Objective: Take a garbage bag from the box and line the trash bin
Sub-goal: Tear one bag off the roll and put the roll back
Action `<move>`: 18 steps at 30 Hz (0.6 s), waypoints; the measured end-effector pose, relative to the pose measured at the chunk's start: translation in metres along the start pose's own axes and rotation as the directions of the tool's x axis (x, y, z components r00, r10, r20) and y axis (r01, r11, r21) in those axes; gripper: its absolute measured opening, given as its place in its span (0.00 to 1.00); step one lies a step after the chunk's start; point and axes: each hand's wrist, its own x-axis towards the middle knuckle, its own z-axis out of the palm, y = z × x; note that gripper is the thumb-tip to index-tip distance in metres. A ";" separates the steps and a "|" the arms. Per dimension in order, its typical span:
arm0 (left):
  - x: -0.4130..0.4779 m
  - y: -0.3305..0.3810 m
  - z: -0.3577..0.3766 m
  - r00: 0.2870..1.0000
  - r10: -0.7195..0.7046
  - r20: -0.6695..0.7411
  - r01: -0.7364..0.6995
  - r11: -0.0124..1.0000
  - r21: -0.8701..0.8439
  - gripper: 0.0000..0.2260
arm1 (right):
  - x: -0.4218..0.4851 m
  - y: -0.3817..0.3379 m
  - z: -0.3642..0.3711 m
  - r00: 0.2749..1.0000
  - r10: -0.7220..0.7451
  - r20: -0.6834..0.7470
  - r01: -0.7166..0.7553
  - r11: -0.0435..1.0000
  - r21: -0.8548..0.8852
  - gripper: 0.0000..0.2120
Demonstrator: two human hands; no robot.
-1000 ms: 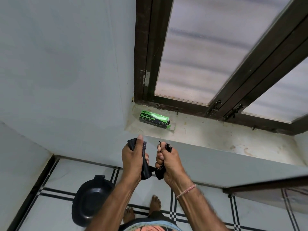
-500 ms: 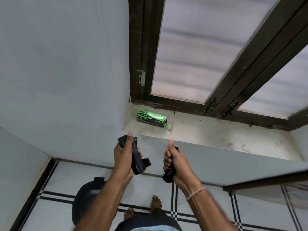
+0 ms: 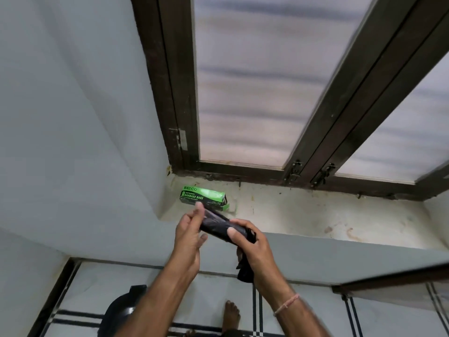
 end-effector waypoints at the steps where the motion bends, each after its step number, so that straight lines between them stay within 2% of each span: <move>1: 0.010 0.004 0.003 0.998 0.056 -0.039 -0.052 0.993 0.110 0.18 | 0.009 -0.002 -0.010 0.999 -0.001 -0.039 0.002 1.000 0.025 0.08; 2: 0.021 0.006 0.004 0.984 0.160 -0.073 -0.137 0.957 0.255 0.18 | 0.017 -0.003 -0.020 0.997 0.001 -0.083 0.003 0.999 0.046 0.07; 3: 0.035 0.008 0.002 0.948 0.309 -0.071 -0.246 0.859 0.448 0.17 | 0.026 -0.005 -0.030 0.992 0.006 -0.127 0.002 0.998 0.060 0.07; 4: 0.051 0.008 -0.002 0.890 0.456 -0.001 -0.342 0.670 0.658 0.16 | 0.035 -0.006 -0.039 0.987 0.012 -0.163 -0.001 0.998 0.069 0.07; 5: 0.066 0.007 -0.005 0.838 0.529 0.133 -0.396 0.423 0.815 0.21 | 0.042 -0.007 -0.048 0.982 0.015 -0.187 -0.001 0.997 0.075 0.07; 6: 0.081 0.005 -0.008 0.805 0.526 0.273 -0.419 0.179 0.890 0.28 | 0.050 -0.008 -0.056 0.979 0.016 -0.201 0.000 0.997 0.082 0.07; 7: 0.094 0.002 -0.009 0.799 0.471 0.374 -0.418 -0.012 0.909 0.35 | 0.057 -0.009 -0.062 0.978 0.018 -0.210 0.001 0.996 0.087 0.07; 9: 0.109 0.001 -0.005 0.833 0.310 0.458 -0.392 -0.252 0.885 0.42 | 0.069 -0.010 -0.070 0.974 0.021 -0.223 -0.003 0.997 0.083 0.07; 11: 0.118 -0.002 0.000 0.863 0.217 0.457 -0.362 -0.367 0.857 0.41 | 0.079 -0.011 -0.074 0.972 0.022 -0.233 -0.007 0.998 0.065 0.07; 12: 0.120 -0.002 0.002 0.865 0.225 0.448 -0.345 -0.382 0.857 0.39 | 0.085 -0.011 -0.075 0.972 0.022 -0.236 -0.009 0.998 0.055 0.07; 14: 0.122 -0.003 0.003 0.857 0.290 0.427 -0.321 -0.348 0.881 0.33 | 0.094 -0.011 -0.076 0.969 0.025 -0.247 -0.017 0.999 0.035 0.07; 18: 0.115 0.002 0.009 0.832 0.369 0.415 -0.362 -0.207 0.909 0.27 | 0.104 -0.009 -0.078 0.977 0.014 -0.214 -0.021 0.999 -0.031 0.08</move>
